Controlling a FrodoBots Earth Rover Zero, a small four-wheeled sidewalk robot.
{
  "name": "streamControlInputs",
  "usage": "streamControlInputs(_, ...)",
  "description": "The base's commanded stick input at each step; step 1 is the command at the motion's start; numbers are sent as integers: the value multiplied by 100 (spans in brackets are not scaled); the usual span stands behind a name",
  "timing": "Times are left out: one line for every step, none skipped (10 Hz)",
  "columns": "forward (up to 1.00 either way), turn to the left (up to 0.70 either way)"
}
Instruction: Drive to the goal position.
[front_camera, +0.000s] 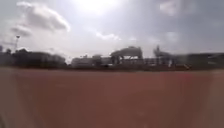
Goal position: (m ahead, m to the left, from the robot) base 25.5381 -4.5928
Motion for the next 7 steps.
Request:
streamControlInputs(70,0)
streamControlInputs(70,0)
streamControlInputs(70,0)
streamControlInputs(70,0)
streamControlInputs(70,0)
streamControlInputs(70,0)
streamControlInputs(70,0)
